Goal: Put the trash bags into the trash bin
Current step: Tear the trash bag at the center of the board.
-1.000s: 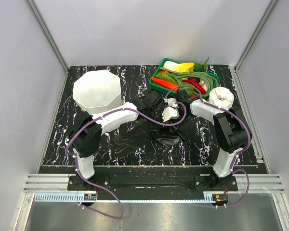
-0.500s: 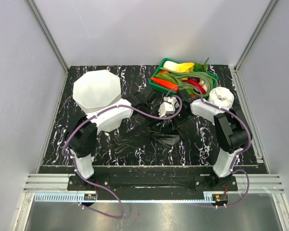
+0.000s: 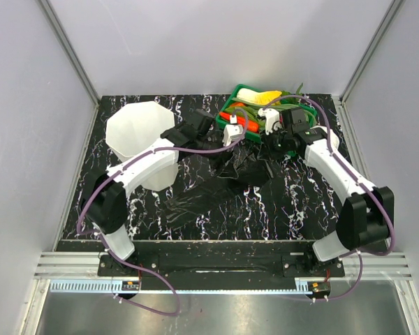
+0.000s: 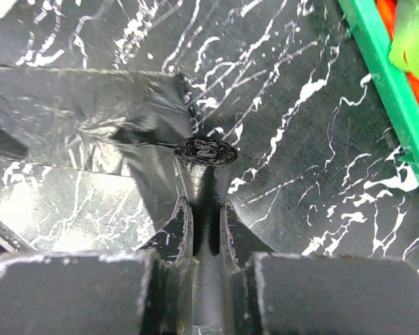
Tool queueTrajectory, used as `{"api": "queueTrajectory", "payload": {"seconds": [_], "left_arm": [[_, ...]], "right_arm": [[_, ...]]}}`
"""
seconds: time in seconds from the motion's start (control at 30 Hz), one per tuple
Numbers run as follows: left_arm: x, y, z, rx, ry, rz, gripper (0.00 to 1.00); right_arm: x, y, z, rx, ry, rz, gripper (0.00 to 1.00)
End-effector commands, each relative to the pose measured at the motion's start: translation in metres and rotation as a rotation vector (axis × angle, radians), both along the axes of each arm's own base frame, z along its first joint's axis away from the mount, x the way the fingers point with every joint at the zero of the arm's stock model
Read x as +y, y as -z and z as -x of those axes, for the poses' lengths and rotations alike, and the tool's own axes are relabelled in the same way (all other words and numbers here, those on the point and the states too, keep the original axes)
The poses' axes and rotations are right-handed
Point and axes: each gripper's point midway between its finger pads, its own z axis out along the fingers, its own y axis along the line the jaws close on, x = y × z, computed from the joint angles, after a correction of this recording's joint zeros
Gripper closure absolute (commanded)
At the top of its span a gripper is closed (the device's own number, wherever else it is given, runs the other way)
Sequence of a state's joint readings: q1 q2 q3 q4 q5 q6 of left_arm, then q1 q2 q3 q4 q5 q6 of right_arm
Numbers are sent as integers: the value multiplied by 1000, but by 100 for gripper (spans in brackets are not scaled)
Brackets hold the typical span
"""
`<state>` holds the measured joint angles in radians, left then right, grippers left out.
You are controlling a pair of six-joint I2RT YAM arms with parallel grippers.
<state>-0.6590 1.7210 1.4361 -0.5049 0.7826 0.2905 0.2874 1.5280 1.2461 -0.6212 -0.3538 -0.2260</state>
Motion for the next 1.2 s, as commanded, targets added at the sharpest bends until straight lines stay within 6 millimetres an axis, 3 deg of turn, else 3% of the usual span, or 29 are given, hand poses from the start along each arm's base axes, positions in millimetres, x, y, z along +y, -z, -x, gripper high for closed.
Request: {"api": "queueTrajectory", "payload": {"seconds": [0.0,0.17,0.3,0.5,0.93,1.17], "left_arm": [[-18,-50,-21,-68,-37,132,29],[-23,-54,-41,-53,-53,158,23],[-31,-46,-51,-57,-39,155,21],[-38,-41,-56,-63,1,164,18],[-34,-36,-13,32,256,243,16],[-34,-24,-13,27,265,227,16]], "right_arm": [[16,-46,3,-84,-49,-103,98],[18,-61,11,-113,-70,-130,97],[24,-70,22,-121,-121,-167,97],[28,-85,32,-132,-160,-206,98],[19,-109,35,-163,-154,-236,99],[20,-121,37,-169,-165,-261,99]]}}
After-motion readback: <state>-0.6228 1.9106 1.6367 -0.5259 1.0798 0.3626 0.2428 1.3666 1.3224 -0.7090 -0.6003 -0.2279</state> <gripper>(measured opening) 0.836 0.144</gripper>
